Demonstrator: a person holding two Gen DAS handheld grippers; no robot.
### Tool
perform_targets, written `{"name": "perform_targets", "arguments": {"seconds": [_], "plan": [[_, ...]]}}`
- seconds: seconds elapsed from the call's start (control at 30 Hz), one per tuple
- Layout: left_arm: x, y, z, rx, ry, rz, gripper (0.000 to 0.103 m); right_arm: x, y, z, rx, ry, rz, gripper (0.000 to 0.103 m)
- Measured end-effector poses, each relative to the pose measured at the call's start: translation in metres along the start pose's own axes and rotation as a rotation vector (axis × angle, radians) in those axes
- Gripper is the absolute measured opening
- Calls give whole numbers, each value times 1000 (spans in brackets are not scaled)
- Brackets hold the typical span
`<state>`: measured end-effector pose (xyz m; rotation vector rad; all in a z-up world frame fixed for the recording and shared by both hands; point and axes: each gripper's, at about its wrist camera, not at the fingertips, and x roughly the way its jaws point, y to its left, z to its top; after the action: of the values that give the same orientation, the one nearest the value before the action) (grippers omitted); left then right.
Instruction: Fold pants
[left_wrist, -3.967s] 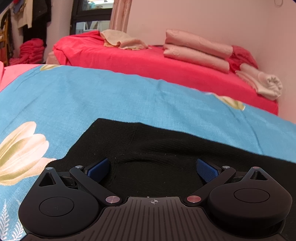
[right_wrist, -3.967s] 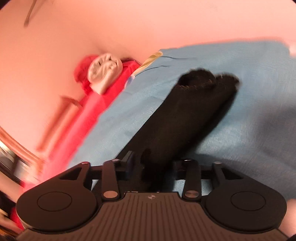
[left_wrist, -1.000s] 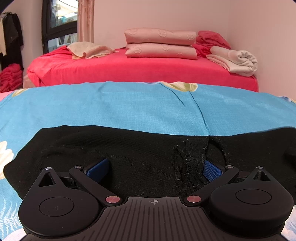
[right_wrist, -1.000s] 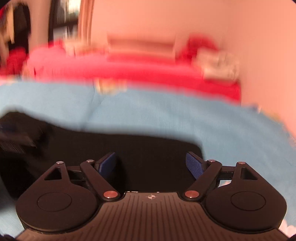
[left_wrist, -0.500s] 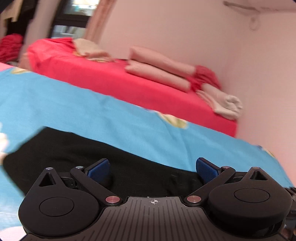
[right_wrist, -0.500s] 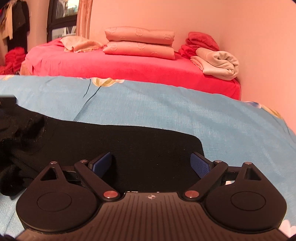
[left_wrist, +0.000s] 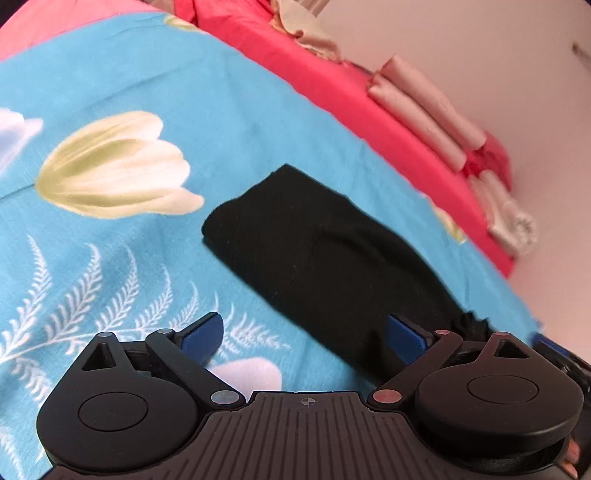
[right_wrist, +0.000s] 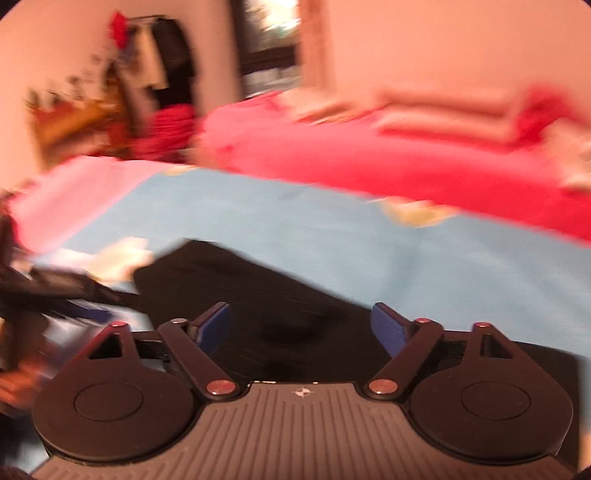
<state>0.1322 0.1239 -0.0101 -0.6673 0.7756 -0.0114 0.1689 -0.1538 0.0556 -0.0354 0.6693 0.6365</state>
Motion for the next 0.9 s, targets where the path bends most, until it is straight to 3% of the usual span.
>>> {"name": "perform_targets", "arguments": {"seconds": [0.13, 0.23, 0.3, 0.37, 0.5, 0.6, 0.87, 0.9], "plan": [[7, 3, 6, -8, 21, -28, 103, 44, 19, 42, -40, 61, 63, 84], [12, 8, 10, -15, 24, -47, 103, 59, 42, 49, -91, 45, -12, 83], [13, 12, 15, -22, 32, -62, 103, 52, 61, 30, -187, 31, 12, 85], [16, 19, 21, -49, 28, -65, 103, 44, 87, 0, -335, 37, -28, 86], [24, 28, 34, -112, 35, -89, 103, 46, 143, -57, -697, 16, -200, 85], [28, 30, 40, -130, 41, -99, 103, 66, 171, -84, -890, 2, -332, 83], [30, 30, 43, -106, 12, -72, 103, 111, 194, -94, -902, -15, -398, 73], [30, 30, 44, -105, 12, -60, 103, 117, 195, -94, -897, -13, -404, 67]]}}
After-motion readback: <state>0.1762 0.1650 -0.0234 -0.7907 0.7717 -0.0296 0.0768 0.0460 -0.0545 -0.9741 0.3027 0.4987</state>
